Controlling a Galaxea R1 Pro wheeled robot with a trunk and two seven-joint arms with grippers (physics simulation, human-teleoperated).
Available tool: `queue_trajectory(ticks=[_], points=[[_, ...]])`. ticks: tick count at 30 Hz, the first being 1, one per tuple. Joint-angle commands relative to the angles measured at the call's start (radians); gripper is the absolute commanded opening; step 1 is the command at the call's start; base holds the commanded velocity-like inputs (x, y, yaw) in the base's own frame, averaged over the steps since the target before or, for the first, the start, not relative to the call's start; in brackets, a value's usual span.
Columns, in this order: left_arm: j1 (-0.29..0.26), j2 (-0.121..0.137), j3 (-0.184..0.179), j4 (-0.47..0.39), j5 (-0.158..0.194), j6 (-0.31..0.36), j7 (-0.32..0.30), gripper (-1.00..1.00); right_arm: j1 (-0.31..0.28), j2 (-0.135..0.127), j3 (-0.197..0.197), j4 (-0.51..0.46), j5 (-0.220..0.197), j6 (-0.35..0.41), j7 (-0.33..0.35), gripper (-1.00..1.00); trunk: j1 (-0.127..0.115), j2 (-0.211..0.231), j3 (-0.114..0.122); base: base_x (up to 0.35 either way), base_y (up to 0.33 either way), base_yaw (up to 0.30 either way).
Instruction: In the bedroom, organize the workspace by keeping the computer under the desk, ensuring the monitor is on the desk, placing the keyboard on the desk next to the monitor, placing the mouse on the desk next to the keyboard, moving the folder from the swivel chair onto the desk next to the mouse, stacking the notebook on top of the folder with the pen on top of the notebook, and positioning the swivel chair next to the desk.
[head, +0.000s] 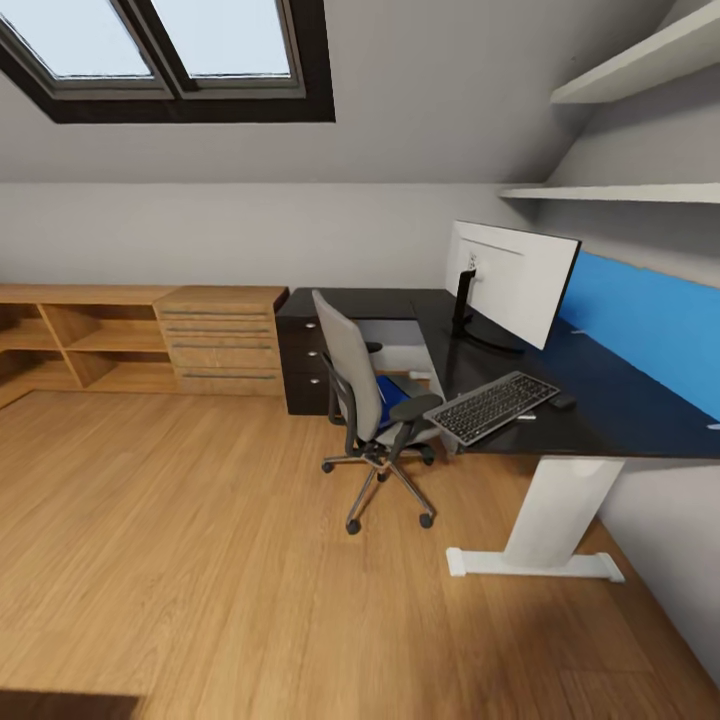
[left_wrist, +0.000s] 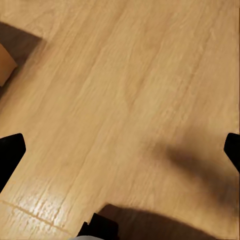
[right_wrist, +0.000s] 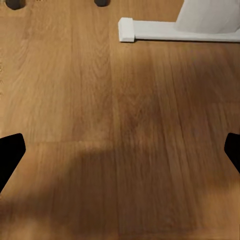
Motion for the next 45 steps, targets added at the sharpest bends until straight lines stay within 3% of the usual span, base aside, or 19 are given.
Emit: queue_trajectory(ticks=[1, 3, 4, 8, 11, 13, 14, 16, 17, 22, 23, 28, 35, 42, 45], points=[[0.0, -0.004, -0.001, -0.156, -0.017, 0.108, 0.009, 1.0, -0.001, 0.004, 0.006, -0.102, 0.005, 0.013, -0.01, 1.0, 0.004, -0.008, -0.004, 0.0, 0.0, 0.0], [0.0, -0.005, 0.0, -0.216, -0.031, 0.173, 0.026, 1.0, -0.001, 0.004, 0.007, -0.152, 0.004, 0.033, -0.011, 1.0, 0.012, -0.022, -0.01, 0.0, 0.0, 0.0], [0.0, -0.005, 0.0, -0.285, -0.045, 0.248, 0.055, 1.0, -0.001, 0.005, 0.007, -0.204, 0.005, 0.07, -0.013, 1.0, 0.015, -0.029, -0.014, 0.0, 0.0, 0.0], [0.0, -0.005, 0.0, -0.449, -0.066, 0.415, 0.14, 1.0, -0.001, 0.01, 0.007, -0.32, 0.005, 0.19, -0.015, 1.0, 0.031, -0.057, -0.026, 0.0, 0.0, 0.0], [0.0, -0.007, -0.001, -0.688, -0.075, 0.646, 0.243, 1.0, -0.012, 0.014, 0.007, -0.486, 0.004, 0.387, -0.014, 1.0, 0.042, -0.078, -0.035, 0.0, 0.0, 0.0], [0.0, -0.009, -0.004, -0.785, -0.076, 0.74, 0.267, 1.0, -0.022, 0.016, 0.007, -0.549, 0.002, 0.467, -0.014, 1.0, 0.05, -0.092, -0.042, 0.0, 0.0, 0.0], [0.0, -0.018, -0.01, -0.919, -0.078, 0.875, 0.291, 1.0, -0.05, 0.019, 0.007, -0.62, 0.0, 0.581, -0.013, 1.0, 0.054, -0.099, -0.045, 0.0, 0.0, 0.0], [0.0, -0.033, -0.012, -1.001, -0.078, 0.952, 0.301, 1.0, -0.079, 0.025, 0.007, -0.648, 0.0, 0.649, -0.012, 1.0, 0.061, -0.113, -0.051, 0.0, 0.0, 0.0], [0.0, -0.053, -0.013, -1.071, -0.079, 1.015, 0.308, 1.0, -0.117, 0.036, 0.007, -0.664, -0.001, 0.708, -0.011, 1.0, 0.065, -0.12, -0.054, 0.0, 0.0, 0.0], [-0.015, -0.117, -0.017, -1.173, -0.082, 1.111, 0.313, 1.0, -0.227, 0.06, 0.007, -0.651, -0.001, 0.809, -0.009, 1.0, 0.084, -0.155, -0.07, 0.0, 0.0, 0.0], [-0.042, -0.15, -0.025, -1.198, -0.087, 1.137, 0.314, 1.0, -0.292, 0.066, 0.007, -0.61, -0.002, 0.84, -0.008, 1.0, 0.088, -0.162, -0.073, 0.0, 0.0, 0.0], [-0.116, -0.181, -0.065, -1.22, -0.12, 1.197, 0.314, 1.0, -0.416, 0.07, 0.003, -0.501, -0.005, 0.864, -0.004, 1.0, 0.107, -0.197, -0.089, 0.0, 0.0, 0.0], [-0.18, -0.182, -0.08, -1.228, -0.13, 1.279, 0.314, 1.0, -0.461, 0.073, 0.001, -0.451, -0.007, 0.848, -0.003, 1.0, 0.134, -0.246, -0.111, 0.0, 0.0, 0.0], [-0.183, -0.182, -0.088, -1.168, -0.133, 1.278, 0.307, 1.0, -0.462, 0.073, -0.002, -0.451, -0.008, 0.817, -0.003, 1.0, 0.161, -0.295, -0.133, 0.0, 0.0, 0.0], [-0.184, -0.165, -0.09, -1.181, -0.134, 1.278, 0.308, 1.0, -0.461, 0.072, -0.002, -0.454, -0.007, 0.787, -0.002, 1.0, 0.173, -0.316, -0.142, 0.0, 0.0, 0.0]])
